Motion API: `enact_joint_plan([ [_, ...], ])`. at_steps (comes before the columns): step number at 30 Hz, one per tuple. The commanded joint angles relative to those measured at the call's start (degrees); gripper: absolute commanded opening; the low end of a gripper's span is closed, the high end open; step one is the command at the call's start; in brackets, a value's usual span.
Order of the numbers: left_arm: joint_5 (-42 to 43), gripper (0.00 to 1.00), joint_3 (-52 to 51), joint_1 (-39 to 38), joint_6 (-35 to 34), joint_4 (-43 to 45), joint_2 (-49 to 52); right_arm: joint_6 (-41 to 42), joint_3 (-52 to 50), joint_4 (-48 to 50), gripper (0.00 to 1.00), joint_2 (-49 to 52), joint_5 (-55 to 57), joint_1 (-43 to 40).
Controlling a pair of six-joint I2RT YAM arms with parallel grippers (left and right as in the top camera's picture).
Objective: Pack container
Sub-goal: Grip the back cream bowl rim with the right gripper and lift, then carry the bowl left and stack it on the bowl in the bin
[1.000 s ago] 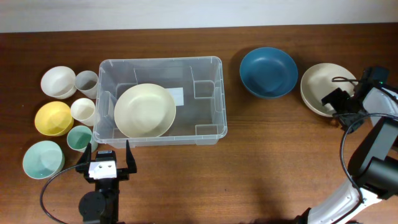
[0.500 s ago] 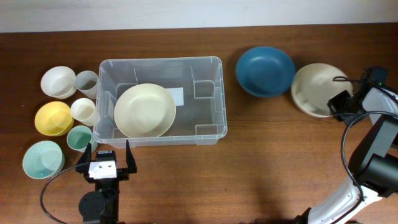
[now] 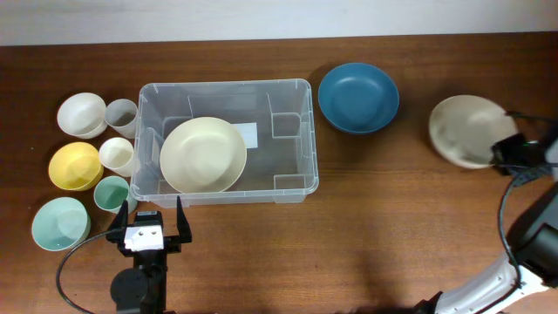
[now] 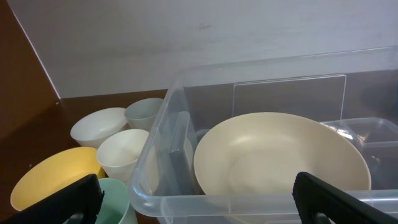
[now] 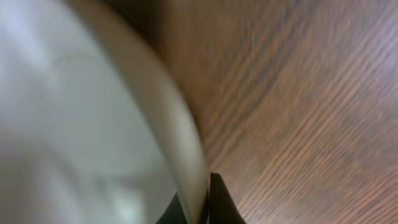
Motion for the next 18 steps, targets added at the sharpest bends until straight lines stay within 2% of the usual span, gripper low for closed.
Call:
enact_joint_plan([
  [1,-0.15,1.00,-0.15,0.35,0.92,-0.33,-0.33,-2.75,5.44,-0.79,0.04,-3.43,-20.70,-3.37],
  [3,-0.15,1.00,-0.15,0.35,0.92,-0.33,-0.33,-5.27,7.80,-1.73,0.04,-5.64,-29.90,-4.04],
  [5,-0.15,1.00,-0.15,0.35,0.92,-0.33,-0.33,-7.78,9.38,-3.28,0.04,-8.24,-34.45,-3.39],
  [9,-0.15,1.00,-0.15,0.35,0.92,-0.33,-0.33,-14.49,11.02,-8.87,0.04,-15.58,-36.74,2.47],
  [14,-0.15,1.00,-0.15,0.35,0.92,-0.33,-0.33,-17.11,11.02,-10.54,0.04,-22.99,-30.99,20.76],
  [18,-0.15,1.00,-0.15,0.35,0.92,-0.33,-0.33,-11.80,10.97,-7.39,0.04,-22.88,-17.14,38.14],
])
